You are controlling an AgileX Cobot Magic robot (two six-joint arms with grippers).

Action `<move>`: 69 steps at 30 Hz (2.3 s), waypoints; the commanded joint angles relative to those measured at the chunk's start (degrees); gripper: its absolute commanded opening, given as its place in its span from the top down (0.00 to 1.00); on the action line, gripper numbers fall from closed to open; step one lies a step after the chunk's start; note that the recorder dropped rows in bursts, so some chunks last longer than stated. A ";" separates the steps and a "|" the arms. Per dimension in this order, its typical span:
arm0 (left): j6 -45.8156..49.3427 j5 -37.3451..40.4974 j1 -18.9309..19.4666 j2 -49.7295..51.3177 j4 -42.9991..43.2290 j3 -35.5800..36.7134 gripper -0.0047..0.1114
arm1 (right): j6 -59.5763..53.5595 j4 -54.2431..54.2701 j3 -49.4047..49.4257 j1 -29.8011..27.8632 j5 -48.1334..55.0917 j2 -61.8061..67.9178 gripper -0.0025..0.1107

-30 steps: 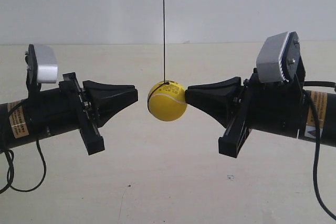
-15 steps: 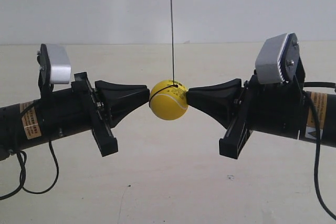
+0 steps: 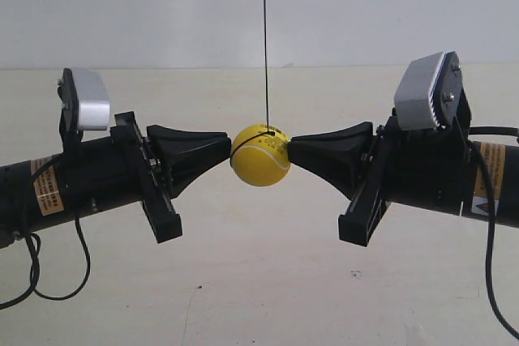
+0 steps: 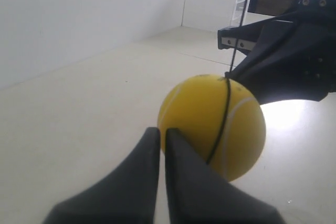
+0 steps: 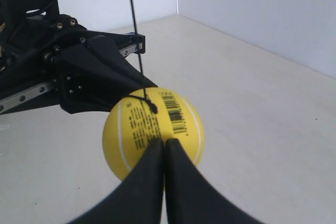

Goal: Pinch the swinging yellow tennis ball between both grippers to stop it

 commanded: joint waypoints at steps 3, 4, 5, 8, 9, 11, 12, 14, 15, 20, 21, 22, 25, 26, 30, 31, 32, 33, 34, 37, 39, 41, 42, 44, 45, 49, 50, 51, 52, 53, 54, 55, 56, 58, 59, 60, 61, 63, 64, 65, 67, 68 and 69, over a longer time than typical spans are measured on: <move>0.21 -1.28 -0.84 0.01 2.33 0.00 0.92 | 0.33 -0.67 0.41 0.09 -0.86 -0.56 0.98; 0.21 -1.28 -0.84 0.01 2.33 0.00 0.92 | 0.33 -0.67 0.41 0.09 -0.86 -0.56 0.98; 0.21 -1.28 -0.84 0.01 2.33 0.00 0.92 | 0.33 -0.67 0.41 0.09 -0.86 -0.56 0.98; 0.21 -1.28 -0.84 0.01 2.57 -0.02 0.92 | 0.33 -0.67 0.41 0.09 -0.86 -0.56 0.98; 0.21 -1.28 -0.84 0.01 2.57 -0.02 0.92 | 0.33 -0.67 0.41 0.09 -0.86 -0.56 0.98; 0.21 -1.28 -0.84 0.01 2.57 -0.02 0.92 | 0.33 -0.67 0.41 0.09 -0.86 -0.56 0.98; 0.21 -1.28 -0.84 0.01 2.29 -0.02 0.92 | 0.33 -0.67 0.41 0.09 -0.86 -0.56 0.98; 0.21 -1.28 -0.84 0.01 1.46 -0.02 0.92 | 0.33 -0.67 0.41 0.09 -0.86 -0.56 0.98; 0.21 -1.28 -0.84 0.01 0.70 -0.02 0.92 | 0.33 -0.52 0.41 0.09 -0.74 -0.56 0.98; 0.21 -1.28 -0.84 0.01 -0.54 -0.02 0.92 | -1.47 0.73 0.41 0.09 2.39 -0.56 0.98; 0.21 -0.50 -0.84 0.01 -0.54 -0.02 0.92 | -1.59 1.65 0.41 0.09 3.50 -0.56 0.98; 0.21 0.00 -0.84 0.01 -0.54 -0.02 0.92 | -1.59 2.42 0.41 0.09 4.35 -0.56 0.98; 0.21 0.64 -0.09 0.01 -0.54 0.09 0.92 | -2.54 4.41 0.41 0.09 7.15 -0.56 0.98; 0.21 0.64 0.31 -0.14 -0.54 0.12 0.92 | -2.68 5.07 0.41 0.09 7.98 -0.56 0.98; -0.58 0.91 2.84 -2.03 -0.54 1.44 0.92 | -2.82 5.73 0.41 -0.02 8.86 -0.56 0.98; -0.58 0.91 3.45 -2.87 -0.54 1.85 0.92 | -3.19 5.86 0.41 -0.02 8.86 -0.56 0.98; -0.58 1.14 4.22 -3.82 -0.72 2.37 0.92 | -3.32 6.13 0.41 -0.02 8.86 -0.56 0.98; -0.58 1.51 4.89 -4.84 -1.02 2.90 0.92 | -3.44 6.62 0.41 -0.02 8.98 -0.56 0.98; -0.58 1.48 5.52 -5.68 -1.33 3.40 0.92 | -3.44 6.76 0.41 -0.02 8.98 -0.56 0.98; -0.58 1.48 6.53 -8.60 -5.04 5.61 0.92 | -3.44 6.90 0.41 -0.02 9.22 -0.56 0.98; -0.58 1.94 6.56 -10.53 -8.01 6.88 0.92 | -3.44 6.90 0.41 -0.02 9.22 -0.56 0.98; -0.58 2.79 6.56 -12.19 -9.32 7.83 0.92 | -3.44 6.90 0.41 -0.02 9.22 -0.56 0.98; -0.58 3.08 6.56 -12.81 -9.32 8.13 0.92 | -3.03 6.90 0.41 -0.02 9.22 -0.56 0.98; -0.58 3.48 6.56 -13.58 -9.32 8.68 0.92 | -2.84 6.90 0.41 -0.02 9.22 -0.56 0.98; -0.58 3.76 6.56 -13.87 -9.32 8.81 0.92 | -2.84 6.90 0.41 -0.02 9.22 -0.56 0.98; -0.58 4.08 6.56 -14.85 -9.46 9.99 0.92 | -3.39 7.41 1.51 -0.02 7.73 -2.15 0.98; -0.58 4.08 6.56 -15.20 -9.60 10.29 0.92 | -3.39 7.30 1.79 -0.02 7.87 -3.31 0.98; -0.58 4.08 6.56 -15.71 -9.70 10.48 0.92 | -3.52 7.44 2.09 -0.02 7.87 -4.69 0.98; -0.58 4.08 6.56 -16.21 -10.03 10.81 0.92 | -3.52 7.44 2.50 -0.02 8.38 -6.21 0.98; -0.58 4.08 6.56 -16.66 -10.64 11.10 0.92 | -3.52 7.72 2.84 -0.02 8.38 -7.49 0.98; -0.58 4.08 6.56 -17.25 -11.31 11.38 0.92 | -3.76 8.17 3.39 -0.02 8.65 -9.17 0.98; -0.58 4.18 6.56 -17.90 -12.15 11.73 0.92 | -4.03 8.60 3.95 -0.02 8.81 -10.79 0.98; -0.58 4.45 6.56 -18.48 -13.21 12.00 0.92 | -4.51 9.24 4.42 -0.02 9.08 -12.15 0.98; -0.58 5.96 6.56 -19.97 -15.85 12.59 0.92 | -6.21 11.74 5.89 -0.02 9.40 -15.38 0.98; -0.58 7.04 6.56 -20.60 -17.27 12.85 0.92 | -7.27 13.36 6.54 -0.02 9.40 -16.91 0.98; -0.58 8.32 6.56 -21.63 -19.62 13.27 0.92 | -8.61 15.26 7.53 -0.02 9.40 -18.44 0.98; -0.58 9.56 6.56 -22.32 -20.92 13.58 0.92 | -9.35 16.96 8.18 -0.02 9.48 -19.88 0.98; -0.58 11.29 6.56 -24.06 -23.35 14.24 0.92 | -11.12 19.80 9.60 -0.02 9.53 -22.63 0.98; -0.58 12.14 6.56 -25.00 -24.09 14.62 0.92 | -12.02 20.84 10.28 -0.02 9.41 -23.74 0.98; -0.58 12.24 6.56 -25.74 -24.54 14.92 0.92 | -12.67 22.03 10.94 -0.02 9.40 -25.05 0.98; -0.58 12.24 6.56 -27.60 -24.60 15.50 0.92 | -13.41 24.12 11.95 -0.02 9.18 -27.36 0.98; -0.58 12.24 6.56 -28.55 -24.60 15.79 0.92 | -13.56 24.94 12.38 -0.02 9.41 -28.61 0.98; -0.58 12.24 6.56 -29.59 -24.60 16.06 0.92 | -13.67 25.42 12.68 -0.02 9.41 -29.81 0.98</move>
